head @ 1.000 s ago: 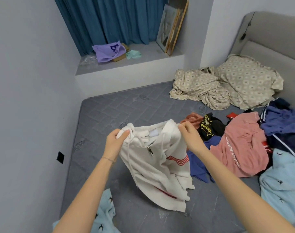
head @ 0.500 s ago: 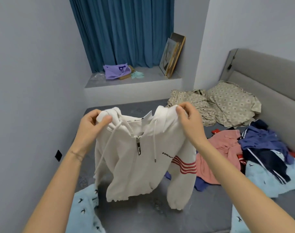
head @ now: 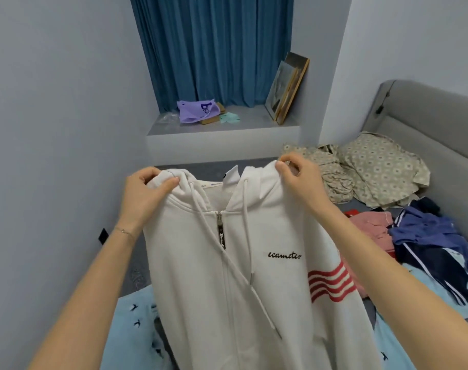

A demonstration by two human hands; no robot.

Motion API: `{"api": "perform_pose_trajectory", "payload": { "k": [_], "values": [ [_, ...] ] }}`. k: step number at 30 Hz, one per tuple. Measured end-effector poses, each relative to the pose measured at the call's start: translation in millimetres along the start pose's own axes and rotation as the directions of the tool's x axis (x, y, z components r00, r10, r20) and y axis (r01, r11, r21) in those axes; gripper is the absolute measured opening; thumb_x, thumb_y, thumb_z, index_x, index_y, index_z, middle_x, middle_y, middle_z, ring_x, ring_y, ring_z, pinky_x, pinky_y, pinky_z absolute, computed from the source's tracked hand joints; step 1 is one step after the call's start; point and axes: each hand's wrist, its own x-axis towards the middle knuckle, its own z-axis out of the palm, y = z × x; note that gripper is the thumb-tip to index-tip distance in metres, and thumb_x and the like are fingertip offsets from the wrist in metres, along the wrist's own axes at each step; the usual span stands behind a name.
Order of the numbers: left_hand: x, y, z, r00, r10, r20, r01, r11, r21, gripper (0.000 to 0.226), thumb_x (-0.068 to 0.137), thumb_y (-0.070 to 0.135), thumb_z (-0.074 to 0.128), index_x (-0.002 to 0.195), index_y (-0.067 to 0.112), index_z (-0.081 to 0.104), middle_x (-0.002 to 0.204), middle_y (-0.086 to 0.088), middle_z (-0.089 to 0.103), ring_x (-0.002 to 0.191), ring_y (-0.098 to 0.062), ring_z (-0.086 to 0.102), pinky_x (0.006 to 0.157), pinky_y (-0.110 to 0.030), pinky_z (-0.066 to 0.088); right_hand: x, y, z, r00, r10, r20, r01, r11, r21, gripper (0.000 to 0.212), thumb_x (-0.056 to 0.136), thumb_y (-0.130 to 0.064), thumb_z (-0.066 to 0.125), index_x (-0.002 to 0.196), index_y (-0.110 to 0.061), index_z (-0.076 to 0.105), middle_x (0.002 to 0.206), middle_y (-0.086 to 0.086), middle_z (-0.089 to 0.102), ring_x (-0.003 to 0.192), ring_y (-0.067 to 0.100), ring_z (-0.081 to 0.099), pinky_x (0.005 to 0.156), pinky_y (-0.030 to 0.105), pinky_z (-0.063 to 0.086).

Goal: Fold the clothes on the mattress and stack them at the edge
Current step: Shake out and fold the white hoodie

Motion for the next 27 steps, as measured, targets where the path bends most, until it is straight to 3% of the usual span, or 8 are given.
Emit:
{"api": "perform_pose_trajectory", "payload": {
  "k": [4, 6, 8, 12, 16, 21, 24, 27],
  "values": [
    [36.7, -71.0, 30.4, 0.992, -0.107, 0.070, 0.101, 0.991, 0.083, 0.025, 0.077, 0.020, 0.075, 0.065, 0.006, 0.058, 0.060, 0.007, 0.051, 0.055, -0.001, 0.043, 0.052, -0.013, 0.034, 21.2, 59.7, 45.0, 0.981, 0.125, 0.147, -0.100, 0.981, -0.167, 0.011, 0.092, -0.016, 0.059, 0.091, -0.008, 0.066, 0.071, -0.003, 0.060, 0.071, 0.011, 0.049, 0.067, 0.029, 0.036],
    [54.8, -116.5, 50.3, 0.973, -0.189, 0.134, 0.172, 0.977, 0.127, 0.029, 0.077, 0.022, 0.075, 0.065, 0.003, 0.056, 0.058, 0.007, 0.047, 0.053, -0.002, 0.040, 0.050, -0.014, 0.032, 26.3, 93.0, 67.8, 0.954, 0.200, 0.222, -0.144, 0.959, -0.245, 0.013, 0.093, -0.018, 0.057, 0.093, -0.009, 0.066, 0.070, -0.009, 0.055, 0.074, 0.013, 0.049, 0.066, 0.030, 0.034],
    [69.5, -166.9, 72.7, 0.936, -0.285, 0.208, 0.254, 0.954, 0.160, 0.032, 0.078, 0.024, 0.074, 0.066, 0.001, 0.055, 0.059, 0.006, 0.046, 0.055, -0.005, 0.039, 0.053, -0.020, 0.032, 24.8, 130.1, 91.9, 0.917, 0.295, 0.270, -0.210, 0.930, -0.303, 0.015, 0.095, -0.019, 0.055, 0.094, -0.008, 0.065, 0.081, -0.001, 0.063, 0.081, 0.017, 0.054, 0.069, 0.031, 0.038],
    [87.1, -261.7, 123.7, 0.837, -0.443, 0.321, 0.389, 0.895, 0.220, 0.032, 0.081, 0.021, 0.073, 0.071, -0.005, 0.058, 0.065, -0.003, 0.048, 0.063, -0.013, 0.042, 0.060, -0.027, 0.033, 3.4, 205.6, 142.2, 0.837, 0.481, 0.261, -0.358, 0.842, -0.403, 0.016, 0.095, -0.018, 0.054, 0.093, -0.006, 0.064, 0.091, 0.009, 0.065, 0.088, 0.026, 0.058, 0.071, 0.035, 0.040],
    [94.0, -344.8, 172.4, 0.760, -0.555, 0.340, 0.496, 0.832, 0.249, 0.020, 0.084, 0.017, 0.071, 0.074, 0.002, 0.063, 0.066, 0.001, 0.050, 0.065, -0.011, 0.043, 0.060, -0.019, 0.035, -15.5, 275.1, 188.8, 0.790, 0.581, 0.194, -0.463, 0.774, -0.433, 0.017, 0.093, -0.013, 0.056, 0.082, -0.004, 0.065, 0.081, 0.008, 0.062, 0.082, 0.028, 0.054, 0.075, 0.041, 0.042],
    [107.1, -457.4, 235.4, 0.712, -0.626, 0.318, 0.592, 0.779, 0.208, 0.023, 0.088, 0.013, 0.066, 0.068, 0.008, 0.057, 0.062, 0.004, 0.044, 0.056, -0.002, 0.039, 0.054, -0.014, 0.033, -19.3, 385.4, 259.8, 0.746, 0.650, 0.144, -0.502, 0.691, -0.521, 0.021, 0.097, -0.018, 0.051, 0.094, -0.005, 0.067, 0.098, 0.011, 0.066, 0.093, 0.032, 0.056, 0.076, 0.039, 0.040],
    [114.7, -474.9, 244.8, 0.733, -0.622, 0.275, 0.602, 0.782, 0.163, 0.025, 0.091, 0.015, 0.061, 0.072, -0.002, 0.056, 0.066, -0.003, 0.045, 0.060, -0.008, 0.039, 0.058, -0.022, 0.035, -9.3, 405.7, 277.0, 0.744, 0.653, 0.142, -0.544, 0.715, -0.438, 0.021, 0.098, -0.015, 0.051, 0.101, -0.002, 0.067, 0.102, 0.013, 0.065, 0.096, 0.029, 0.056, 0.076, 0.031, 0.035],
    [115.8, -524.9, 265.0, 0.751, -0.623, 0.218, 0.598, 0.782, 0.172, 0.019, 0.093, 0.017, 0.057, 0.079, 0.005, 0.060, 0.070, 0.002, 0.054, 0.064, -0.005, 0.048, 0.062, -0.023, 0.039, -5.6, 451.6, 312.5, 0.745, 0.634, 0.207, -0.533, 0.753, -0.385, 0.017, 0.095, -0.010, 0.055, 0.100, 0.001, 0.067, 0.100, 0.012, 0.063, 0.099, 0.028, 0.056, 0.078, 0.023, 0.033]
  ]
}}
